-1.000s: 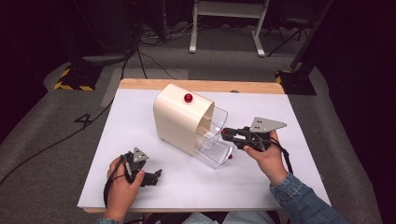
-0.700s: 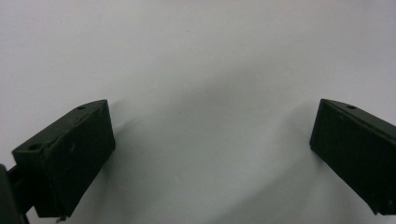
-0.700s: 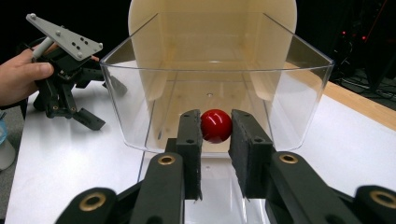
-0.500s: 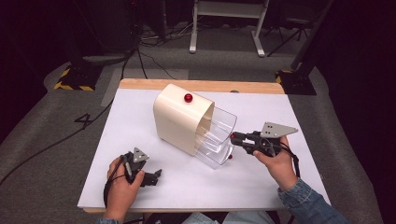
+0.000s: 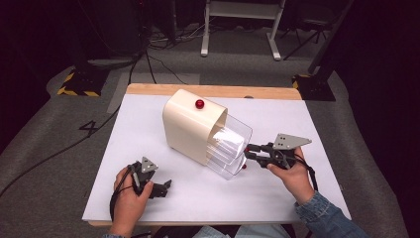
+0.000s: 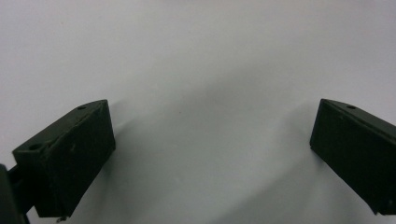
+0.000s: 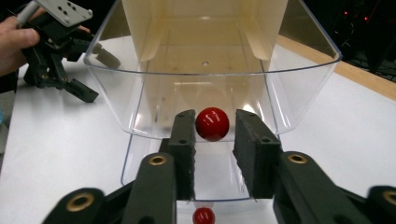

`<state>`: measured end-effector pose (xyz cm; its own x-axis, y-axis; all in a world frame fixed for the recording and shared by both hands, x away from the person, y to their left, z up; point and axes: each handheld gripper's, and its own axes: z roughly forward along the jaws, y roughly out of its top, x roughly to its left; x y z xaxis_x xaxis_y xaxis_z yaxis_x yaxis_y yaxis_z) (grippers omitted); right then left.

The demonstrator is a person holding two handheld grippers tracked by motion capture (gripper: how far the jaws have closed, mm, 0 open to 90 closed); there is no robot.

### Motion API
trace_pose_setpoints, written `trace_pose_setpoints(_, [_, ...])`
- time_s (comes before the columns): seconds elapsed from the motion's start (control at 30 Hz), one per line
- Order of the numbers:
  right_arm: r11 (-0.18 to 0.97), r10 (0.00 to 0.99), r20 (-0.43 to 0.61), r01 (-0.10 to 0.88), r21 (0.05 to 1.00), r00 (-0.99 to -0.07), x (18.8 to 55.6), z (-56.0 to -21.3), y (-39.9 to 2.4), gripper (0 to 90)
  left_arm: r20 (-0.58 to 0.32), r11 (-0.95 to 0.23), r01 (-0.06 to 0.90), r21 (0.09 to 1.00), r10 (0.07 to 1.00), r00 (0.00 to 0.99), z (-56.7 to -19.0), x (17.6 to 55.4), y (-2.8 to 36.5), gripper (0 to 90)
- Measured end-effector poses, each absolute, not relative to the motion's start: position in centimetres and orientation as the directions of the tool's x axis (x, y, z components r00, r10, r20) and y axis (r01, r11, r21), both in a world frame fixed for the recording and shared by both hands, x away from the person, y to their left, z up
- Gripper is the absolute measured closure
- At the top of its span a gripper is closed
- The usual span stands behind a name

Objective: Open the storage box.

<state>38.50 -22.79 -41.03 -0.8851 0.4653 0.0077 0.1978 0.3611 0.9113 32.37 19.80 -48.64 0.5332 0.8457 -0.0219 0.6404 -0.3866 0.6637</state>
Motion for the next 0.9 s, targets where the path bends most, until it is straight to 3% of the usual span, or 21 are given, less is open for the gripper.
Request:
trace_pose_setpoints(0.47, [0.373,0.493,-0.001,0.21,0.904,-0.87,38.3,-41.4,-23.1,48.4,-0.023,-0.386,0.641,0.663,0.846,0.533,-48.6,32.4,19.8,0.0])
trace_pose_setpoints(0.9, [0.351,0.584,0.003,0.256,0.901,-0.812,37.5,-41.2,-27.8,37.9,-0.025,-0.387,0.642,0.662,0.845,0.535,-48.6,32.4,19.8,0.0])
